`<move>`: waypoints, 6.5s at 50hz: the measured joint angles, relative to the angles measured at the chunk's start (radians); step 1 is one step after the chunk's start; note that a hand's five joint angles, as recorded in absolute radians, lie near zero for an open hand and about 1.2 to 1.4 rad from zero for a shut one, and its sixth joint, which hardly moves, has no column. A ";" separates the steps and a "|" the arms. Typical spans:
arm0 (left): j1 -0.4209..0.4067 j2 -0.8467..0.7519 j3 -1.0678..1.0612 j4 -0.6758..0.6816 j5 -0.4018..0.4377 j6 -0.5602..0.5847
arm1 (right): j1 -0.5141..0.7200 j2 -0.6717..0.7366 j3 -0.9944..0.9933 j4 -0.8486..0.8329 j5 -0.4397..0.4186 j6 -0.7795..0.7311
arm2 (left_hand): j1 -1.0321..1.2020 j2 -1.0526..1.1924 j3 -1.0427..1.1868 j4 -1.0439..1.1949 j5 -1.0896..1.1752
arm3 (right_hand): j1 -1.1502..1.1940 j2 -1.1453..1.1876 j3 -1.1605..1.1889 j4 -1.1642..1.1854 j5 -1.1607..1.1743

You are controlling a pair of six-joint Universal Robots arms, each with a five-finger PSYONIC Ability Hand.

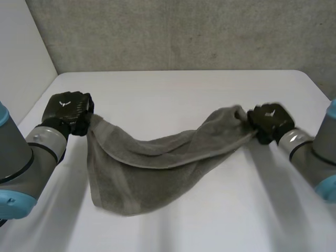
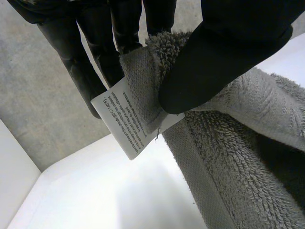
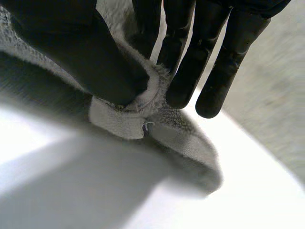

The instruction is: Fold the towel.

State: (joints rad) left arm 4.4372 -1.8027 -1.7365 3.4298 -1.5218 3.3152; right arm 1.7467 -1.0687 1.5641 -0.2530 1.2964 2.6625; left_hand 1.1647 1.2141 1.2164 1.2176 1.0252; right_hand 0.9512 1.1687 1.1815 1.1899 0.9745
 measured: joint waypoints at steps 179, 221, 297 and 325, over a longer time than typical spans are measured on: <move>0.009 -0.318 0.554 -0.205 -0.088 -0.021 | 0.009 -0.018 -0.150 -0.074 -0.007 -0.332 | 0.000 0.000 0.001 0.000 0.005 | 0.040 0.017 0.010 0.005 0.022; 0.099 0.175 -0.068 -0.522 0.019 0.343 | -0.188 -0.319 0.062 0.696 -0.031 -0.534 | 0.000 0.000 0.001 0.000 0.005 | 0.040 0.017 0.010 0.007 0.023; 0.039 -0.487 0.442 -0.349 0.157 0.331 | -0.054 -0.033 0.073 0.363 0.043 -0.351 | -0.662 -0.710 -0.715 -0.715 -0.697 | 0.040 0.017 0.010 0.007 0.028; 0.026 -0.522 0.497 -0.426 0.109 0.336 | -0.049 -0.017 0.077 0.353 0.048 -0.363 | -0.344 -0.338 -0.345 -0.345 -0.330 | 0.040 0.017 0.010 0.007 0.028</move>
State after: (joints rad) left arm 4.4630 -2.3245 -1.2391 3.0037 -1.4133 3.6510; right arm 1.6981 -1.0857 1.6414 0.0997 1.3440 2.2993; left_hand 0.8206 0.8761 0.8717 0.8729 0.6951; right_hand 0.9911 1.1852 1.1920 1.1967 1.0024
